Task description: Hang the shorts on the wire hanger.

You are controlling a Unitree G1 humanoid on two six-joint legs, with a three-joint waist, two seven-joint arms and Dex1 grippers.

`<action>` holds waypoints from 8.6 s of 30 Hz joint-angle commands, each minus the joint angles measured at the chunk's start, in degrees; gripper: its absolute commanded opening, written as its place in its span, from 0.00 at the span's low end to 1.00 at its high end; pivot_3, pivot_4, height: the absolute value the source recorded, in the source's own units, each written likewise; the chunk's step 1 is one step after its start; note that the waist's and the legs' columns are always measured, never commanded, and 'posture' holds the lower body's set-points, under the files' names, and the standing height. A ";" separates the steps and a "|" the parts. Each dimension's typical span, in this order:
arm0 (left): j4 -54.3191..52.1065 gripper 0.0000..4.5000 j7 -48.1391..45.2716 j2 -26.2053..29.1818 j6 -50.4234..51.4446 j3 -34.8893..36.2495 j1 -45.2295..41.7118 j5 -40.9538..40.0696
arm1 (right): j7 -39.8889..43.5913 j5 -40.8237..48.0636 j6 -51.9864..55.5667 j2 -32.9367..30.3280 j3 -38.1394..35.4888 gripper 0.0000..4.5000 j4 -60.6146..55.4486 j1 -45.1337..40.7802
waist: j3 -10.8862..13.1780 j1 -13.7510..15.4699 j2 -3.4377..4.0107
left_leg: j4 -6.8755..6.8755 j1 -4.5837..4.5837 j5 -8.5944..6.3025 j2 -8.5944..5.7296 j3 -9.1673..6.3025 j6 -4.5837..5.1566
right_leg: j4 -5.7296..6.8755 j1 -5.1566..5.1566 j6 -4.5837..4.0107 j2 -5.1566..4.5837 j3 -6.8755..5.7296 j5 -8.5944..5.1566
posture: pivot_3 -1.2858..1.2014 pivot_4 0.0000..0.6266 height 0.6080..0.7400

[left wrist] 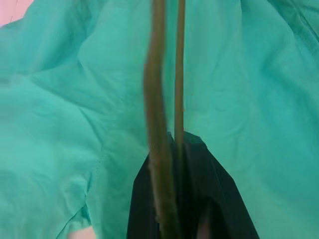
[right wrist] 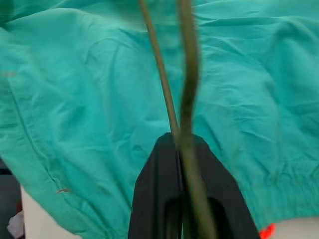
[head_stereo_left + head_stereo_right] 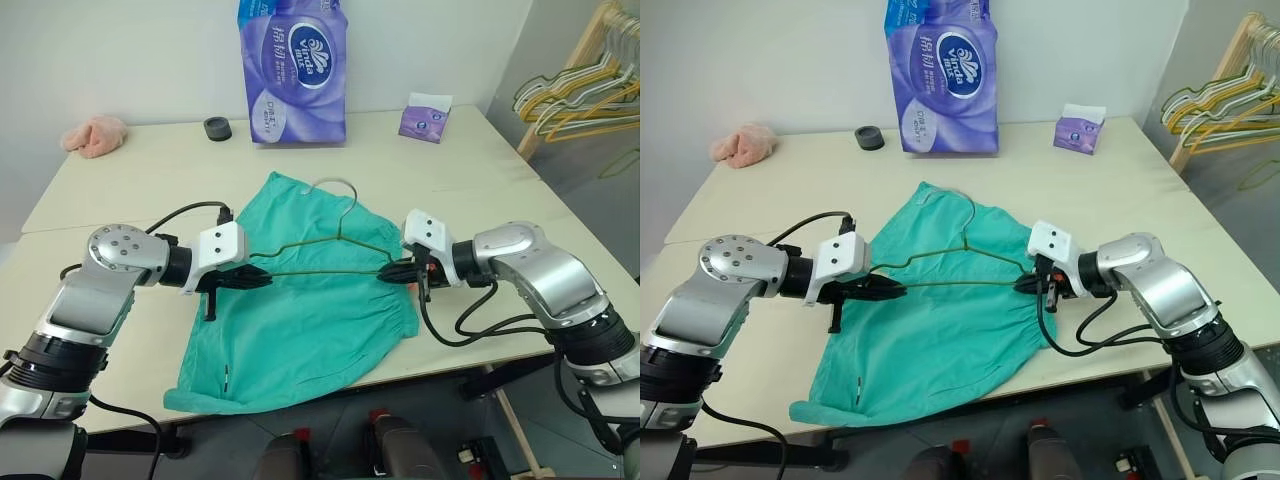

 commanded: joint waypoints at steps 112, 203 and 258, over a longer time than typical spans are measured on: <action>4.12 0.65 -0.51 -5.52 -3.70 0.67 8.17 -2.73 | -19.27 48.72 36.36 -7.17 -42.84 0.00 -20.85 41.79 | 0.03 -1.55 -0.04 | -0.02 0.00 -0.07 0.02 0.03 0.10 | -0.19 0.12 0.36 0.17 0.05 -0.19 | 0.42 0.22 1.00; 0.19 0.65 0.93 -6.81 -5.75 -0.17 16.29 -2.55 | -70.08 82.09 23.18 7.93 -25.01 0.00 1.44 20.87 | -0.06 -1.38 -0.05 | 0.06 -0.21 -0.29 0.11 0.09 0.48 | -0.29 0.02 0.39 0.02 0.10 -0.10 | 0.44 0.18 1.00; -3.39 0.65 1.04 -5.52 -0.52 1.89 16.29 -6.86 | -6.84 24.41 16.37 -14.97 -15.71 0.00 4.59 20.67 | -0.05 -0.15 0.00 | 0.10 -0.08 -0.30 0.05 0.12 0.49 | -0.23 0.06 0.43 0.02 0.10 -0.12 | 0.44 0.18 1.00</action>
